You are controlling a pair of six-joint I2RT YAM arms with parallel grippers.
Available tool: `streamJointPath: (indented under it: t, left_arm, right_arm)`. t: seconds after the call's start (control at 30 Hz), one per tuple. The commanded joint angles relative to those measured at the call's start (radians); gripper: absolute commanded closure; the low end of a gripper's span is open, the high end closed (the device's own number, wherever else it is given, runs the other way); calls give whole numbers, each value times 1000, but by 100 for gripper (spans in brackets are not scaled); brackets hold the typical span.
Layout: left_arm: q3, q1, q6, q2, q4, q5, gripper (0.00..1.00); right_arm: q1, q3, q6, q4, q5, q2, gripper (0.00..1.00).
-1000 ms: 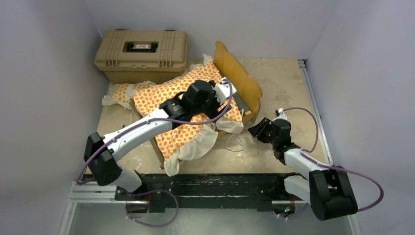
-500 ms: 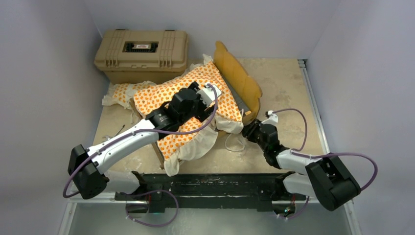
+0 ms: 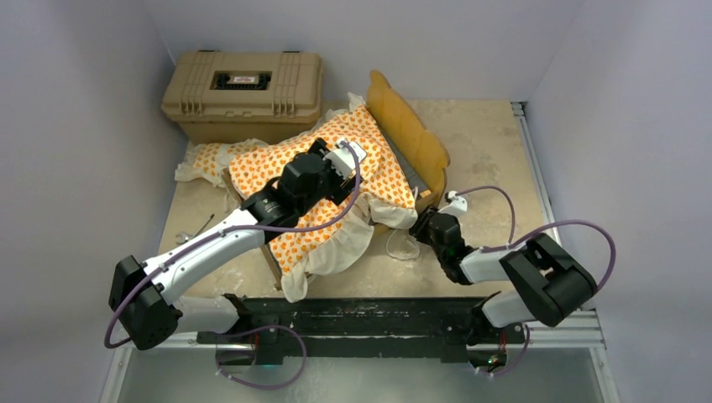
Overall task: Set up the pet bed
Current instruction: Cross the ropes on the bed frame.
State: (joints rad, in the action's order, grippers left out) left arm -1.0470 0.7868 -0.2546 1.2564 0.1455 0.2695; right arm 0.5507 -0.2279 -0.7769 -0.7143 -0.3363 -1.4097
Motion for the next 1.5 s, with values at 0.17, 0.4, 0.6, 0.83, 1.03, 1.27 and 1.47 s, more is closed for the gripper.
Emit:
streamJointPath:
  t: [0.17,0.4,0.6,0.83,1.03,1.27,1.47]
  left_arm:
    - [11,-24,-2,-54,-58,9,23]
    - [23,-39,1,-86,-65,10,24]
    - [32,-44,0,-113,-70,6,24]
    - [33,-47,0,-126,-65,0,24]
    - [33,-50,0,-135,-64,2,24]
    - [31,-52,0,-124,-60,-4,24]
    - [33,-51,-2,-118,-60,4,24]
  right_arm:
    - [84,-107,-45,97,-220,-115,63]
    - [155,-296,-156,355,-351,-283,87]
    - [166,-351,-192,495,-354,-258,100]
    - [166,-376,-352,963,-316,64,100]
    - [167,-457,-583,1470,-357,385,100]
    - [166,-604,-795,1828,-495,615,100]
    - [164,-615,-808,1839,-520,756,100]
